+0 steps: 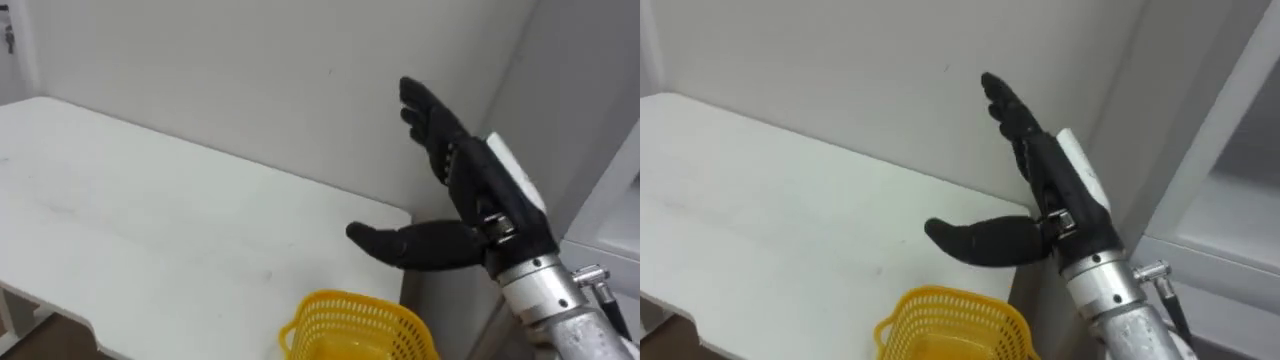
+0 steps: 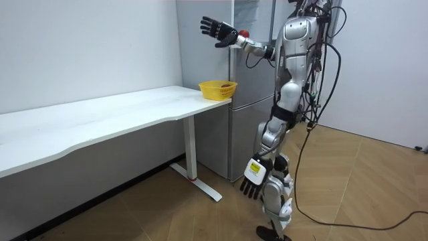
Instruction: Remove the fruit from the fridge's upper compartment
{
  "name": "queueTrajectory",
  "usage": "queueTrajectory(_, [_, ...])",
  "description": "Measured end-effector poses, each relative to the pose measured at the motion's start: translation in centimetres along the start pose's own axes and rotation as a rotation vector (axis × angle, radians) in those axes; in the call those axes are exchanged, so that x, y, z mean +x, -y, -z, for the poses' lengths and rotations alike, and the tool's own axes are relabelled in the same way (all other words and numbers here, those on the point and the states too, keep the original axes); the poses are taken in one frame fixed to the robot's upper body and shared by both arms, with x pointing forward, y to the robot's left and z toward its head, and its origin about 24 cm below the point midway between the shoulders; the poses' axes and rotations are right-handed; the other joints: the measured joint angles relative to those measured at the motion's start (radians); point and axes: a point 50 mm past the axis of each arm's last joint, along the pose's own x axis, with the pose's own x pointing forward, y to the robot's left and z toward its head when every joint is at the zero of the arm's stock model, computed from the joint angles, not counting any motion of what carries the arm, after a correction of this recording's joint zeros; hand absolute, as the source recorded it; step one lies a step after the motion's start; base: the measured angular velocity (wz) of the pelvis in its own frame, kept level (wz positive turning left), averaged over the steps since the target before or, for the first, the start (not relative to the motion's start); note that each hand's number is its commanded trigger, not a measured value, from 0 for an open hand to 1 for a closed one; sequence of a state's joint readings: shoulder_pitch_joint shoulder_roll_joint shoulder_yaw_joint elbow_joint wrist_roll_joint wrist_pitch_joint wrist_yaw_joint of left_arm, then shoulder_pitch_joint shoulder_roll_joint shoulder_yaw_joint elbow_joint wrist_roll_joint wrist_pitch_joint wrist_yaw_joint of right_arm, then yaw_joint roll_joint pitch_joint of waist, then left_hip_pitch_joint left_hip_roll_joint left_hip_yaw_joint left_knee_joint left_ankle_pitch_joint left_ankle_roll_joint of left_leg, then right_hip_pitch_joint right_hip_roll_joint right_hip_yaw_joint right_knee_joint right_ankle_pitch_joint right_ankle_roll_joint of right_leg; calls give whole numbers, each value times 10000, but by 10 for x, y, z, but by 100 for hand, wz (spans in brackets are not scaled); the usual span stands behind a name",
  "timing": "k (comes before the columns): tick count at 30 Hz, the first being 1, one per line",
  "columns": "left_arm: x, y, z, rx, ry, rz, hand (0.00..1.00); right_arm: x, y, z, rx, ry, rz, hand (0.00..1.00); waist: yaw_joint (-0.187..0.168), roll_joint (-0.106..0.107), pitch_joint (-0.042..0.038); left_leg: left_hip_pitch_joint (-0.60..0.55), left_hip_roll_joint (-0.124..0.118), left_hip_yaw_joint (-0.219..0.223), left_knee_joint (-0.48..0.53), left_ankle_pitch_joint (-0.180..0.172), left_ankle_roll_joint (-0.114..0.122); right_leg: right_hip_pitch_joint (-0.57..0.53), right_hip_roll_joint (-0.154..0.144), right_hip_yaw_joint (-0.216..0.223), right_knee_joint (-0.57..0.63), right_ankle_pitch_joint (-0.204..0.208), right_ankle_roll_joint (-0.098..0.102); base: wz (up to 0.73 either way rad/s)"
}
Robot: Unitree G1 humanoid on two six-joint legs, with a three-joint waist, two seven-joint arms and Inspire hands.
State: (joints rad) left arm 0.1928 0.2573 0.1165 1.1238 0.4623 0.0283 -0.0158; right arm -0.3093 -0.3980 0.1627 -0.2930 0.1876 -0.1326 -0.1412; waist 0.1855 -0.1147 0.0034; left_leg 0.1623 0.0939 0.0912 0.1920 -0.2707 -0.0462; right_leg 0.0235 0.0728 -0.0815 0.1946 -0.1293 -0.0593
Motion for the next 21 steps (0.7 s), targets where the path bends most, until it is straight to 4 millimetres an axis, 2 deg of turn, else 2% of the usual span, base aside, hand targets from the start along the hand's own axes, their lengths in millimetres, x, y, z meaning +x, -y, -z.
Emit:
queueTrajectory(2, [-1, 6, 5, -26, -82, 90, 0, -3, 6, -10, -73, 461, 356, 0, -145, 95, -34, 125, 3, 217, -6, 0, 0, 25, 19, 100, 67, 2, 4, -34])
queueTrajectory(4, [-2, 10, 8, -65, -79, 227, 0, -7, 14, -20, -288, 915, 918, 0, -248, 182, -29, 342, 9, 506, -3, -1, 0, 94, 61, 366, 116, 5, 7, -38])
queueTrajectory(8, [-3, 8, 10, -354, 38, 243, 0, -9, 28, -39, -1085, 2007, 1974, 0, -668, 241, -37, 414, 7, 698, -111, -20, 16, -31, 147, 644, 262, 14, 30, -18])
queueTrajectory(10, [-3, 6, 9, -488, 192, 137, 0, -11, 39, -54, -1775, 2848, 2898, 0, -756, 307, -75, 422, 4, 800, -294, -47, 48, -233, 227, 835, 372, 61, 51, -21])
queueTrajectory(12, [-4, 7, 13, -555, 119, 35, 0, -13, 43, -60, -2210, 3281, 3386, 0, -766, 366, -77, 534, 2, 996, -283, -61, 64, -255, 281, 1030, 454, 95, 51, -34])
queueTrajectory(16, [-6, 12, 24, -757, -130, 47, 0, -23, 53, -73, -2509, 4049, 4500, 0, -1083, 476, -83, 694, -27, 1026, -284, -133, 111, -274, 362, 1294, 620, 97, 57, -22])
queueTrajectory(21, [-7, 17, 29, -804, -259, 194, 0, -34, 57, -79, -2672, 4529, 5183, 0, -1286, 548, -69, 766, -42, 1265, -287, -154, 110, -420, 452, 1591, 813, 99, 56, -20])
